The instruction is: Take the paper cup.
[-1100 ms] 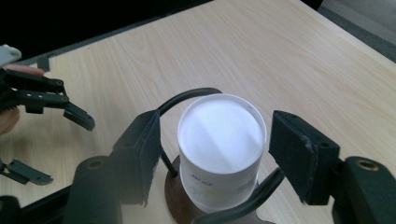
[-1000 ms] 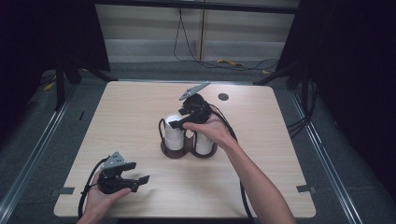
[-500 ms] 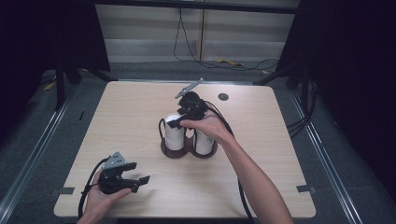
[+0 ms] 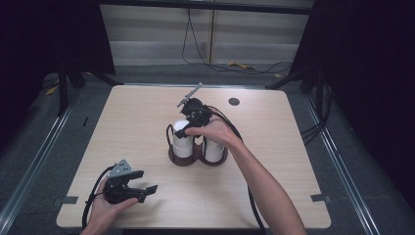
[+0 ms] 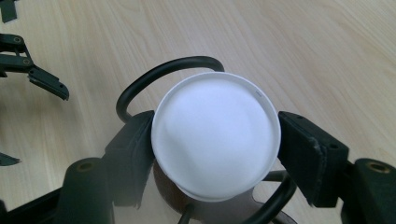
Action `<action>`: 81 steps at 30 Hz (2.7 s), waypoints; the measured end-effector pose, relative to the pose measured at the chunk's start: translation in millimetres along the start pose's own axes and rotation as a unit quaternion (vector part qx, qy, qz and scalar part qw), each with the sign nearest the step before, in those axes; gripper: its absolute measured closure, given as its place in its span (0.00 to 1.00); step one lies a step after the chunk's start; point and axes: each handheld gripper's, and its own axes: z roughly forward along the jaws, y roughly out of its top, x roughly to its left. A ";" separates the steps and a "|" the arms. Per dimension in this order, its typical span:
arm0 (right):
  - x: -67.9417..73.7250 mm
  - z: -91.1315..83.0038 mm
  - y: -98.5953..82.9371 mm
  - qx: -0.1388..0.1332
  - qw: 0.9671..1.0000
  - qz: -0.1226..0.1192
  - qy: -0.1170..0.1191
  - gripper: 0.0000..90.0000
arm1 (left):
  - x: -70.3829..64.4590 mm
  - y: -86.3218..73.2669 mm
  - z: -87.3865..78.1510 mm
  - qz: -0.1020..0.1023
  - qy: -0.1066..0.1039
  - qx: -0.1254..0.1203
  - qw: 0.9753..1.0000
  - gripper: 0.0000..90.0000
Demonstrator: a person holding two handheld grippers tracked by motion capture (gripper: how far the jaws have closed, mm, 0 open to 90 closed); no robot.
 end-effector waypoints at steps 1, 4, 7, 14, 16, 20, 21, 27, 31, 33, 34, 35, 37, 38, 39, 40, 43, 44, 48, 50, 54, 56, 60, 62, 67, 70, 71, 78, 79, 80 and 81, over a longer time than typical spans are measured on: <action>0.5 0.3 0.2 0.001 1.000 -0.001 0.001 0.34 | 0.0 0.1 0.2 0.000 0.000 0.000 1.000 0.23; 0.4 1.8 1.2 0.008 1.000 -0.003 0.003 0.34 | -0.1 0.2 0.4 0.001 0.000 0.000 1.000 0.23; -0.6 3.5 1.8 0.015 1.000 -0.001 0.005 0.34 | -0.1 0.2 0.3 0.001 0.000 0.000 1.000 0.23; -0.4 6.4 0.8 0.019 1.000 -0.009 0.003 0.35 | -0.5 0.4 0.7 0.003 -0.002 0.004 1.000 0.23; -0.3 6.9 0.9 0.020 1.000 -0.008 0.004 0.36 | -1.0 0.7 1.0 0.006 -0.001 0.004 1.000 0.23; -0.8 7.5 1.3 0.017 1.000 -0.005 0.006 0.36 | -1.3 0.6 1.2 0.005 0.000 0.005 1.000 0.23; -1.2 7.5 1.2 0.018 1.000 -0.004 0.006 0.36 | -1.1 0.6 1.2 0.005 0.002 0.005 1.000 0.23; -1.9 3.5 0.7 0.014 1.000 -0.002 0.007 0.37 | -1.3 0.6 1.4 0.004 0.000 0.005 1.000 0.23; -1.9 1.2 0.7 0.012 1.000 -0.005 0.007 0.38 | -1.0 0.6 1.8 0.004 -0.001 0.006 1.000 0.23; -1.3 0.8 0.9 0.011 1.000 -0.006 0.006 0.38 | -1.2 0.6 1.7 0.004 -0.001 0.006 1.000 0.23; -1.4 0.7 1.1 0.010 1.000 -0.008 0.005 0.38 | -1.2 0.6 1.7 0.004 -0.001 0.006 1.000 0.23; -1.2 0.3 1.2 0.009 1.000 -0.008 0.004 0.38 | -1.3 0.6 1.7 0.004 -0.001 0.006 1.000 0.23; -1.0 -0.5 1.5 0.007 1.000 -0.007 0.004 0.39 | -1.3 0.6 1.7 0.003 -0.001 0.006 1.000 0.23; -0.8 -1.8 1.7 0.007 1.000 -0.007 0.003 0.39 | -1.3 0.6 1.7 0.004 -0.001 0.006 1.000 0.23; -1.1 -2.7 1.8 0.004 1.000 -0.007 0.003 0.39 | -1.2 0.5 1.7 0.004 -0.001 0.006 1.000 0.23; -1.1 -3.9 1.9 0.003 1.000 -0.007 0.003 0.39 | -1.2 0.6 1.8 0.004 -0.001 0.006 1.000 0.23; -0.3 -6.3 2.2 0.002 1.000 -0.008 0.002 0.39 | -1.5 0.5 2.0 0.004 -0.002 0.006 1.000 0.23; 0.0 -6.8 2.4 0.002 1.000 -0.009 0.001 0.39 | -1.6 0.5 2.0 0.004 -0.002 0.006 1.000 0.23; 1.4 -10.7 4.0 -0.003 1.000 -0.010 0.000 0.40 | -1.8 0.6 2.1 0.003 -0.001 0.007 1.000 0.23; 2.0 -13.3 4.7 -0.004 1.000 -0.010 -0.001 0.40 | -1.6 0.6 2.2 0.004 -0.002 0.007 1.000 0.23; 1.8 -17.3 5.8 -0.009 1.000 -0.010 -0.003 0.40 | -1.7 0.9 2.9 0.004 -0.001 0.009 1.000 0.23; 2.4 -18.8 6.3 -0.013 1.000 -0.011 -0.004 0.40 | -1.9 0.9 2.8 0.005 -0.001 0.009 1.000 0.23; 3.1 -20.4 6.1 -0.012 1.000 -0.008 -0.003 0.40 | -1.7 0.6 2.3 0.003 -0.001 0.007 1.000 0.23; 3.1 -21.7 6.6 -0.018 1.000 -0.007 -0.005 0.41 | -1.6 0.6 2.4 0.003 -0.001 0.007 1.000 0.23; 4.8 -25.7 7.1 -0.024 1.000 -0.007 -0.005 0.41 | -1.2 1.2 3.9 0.003 0.000 0.009 1.000 0.23; 5.4 -27.9 7.2 -0.027 1.000 -0.006 -0.005 0.41 | -1.3 1.3 4.2 0.004 0.000 0.010 1.000 0.23; 5.3 -28.7 7.1 -0.030 1.000 -0.006 -0.005 0.41 | -1.3 1.3 4.1 0.005 0.000 0.010 1.000 0.23; 5.2 -33.2 7.6 -0.039 0.999 -0.004 -0.005 0.41 | -1.4 1.3 4.1 0.004 0.000 0.010 1.000 0.23; 5.5 -33.8 7.7 -0.040 0.999 -0.003 -0.005 0.41 | -1.4 1.2 4.1 0.004 0.000 0.010 1.000 0.23; 5.4 -34.4 8.0 -0.042 0.999 -0.002 -0.006 0.41 | -1.4 1.3 4.0 0.004 -0.001 0.010 1.000 0.23; 6.1 -35.3 8.5 -0.042 0.999 0.001 -0.006 0.41 | -1.3 1.3 3.9 0.003 -0.001 0.009 1.000 0.23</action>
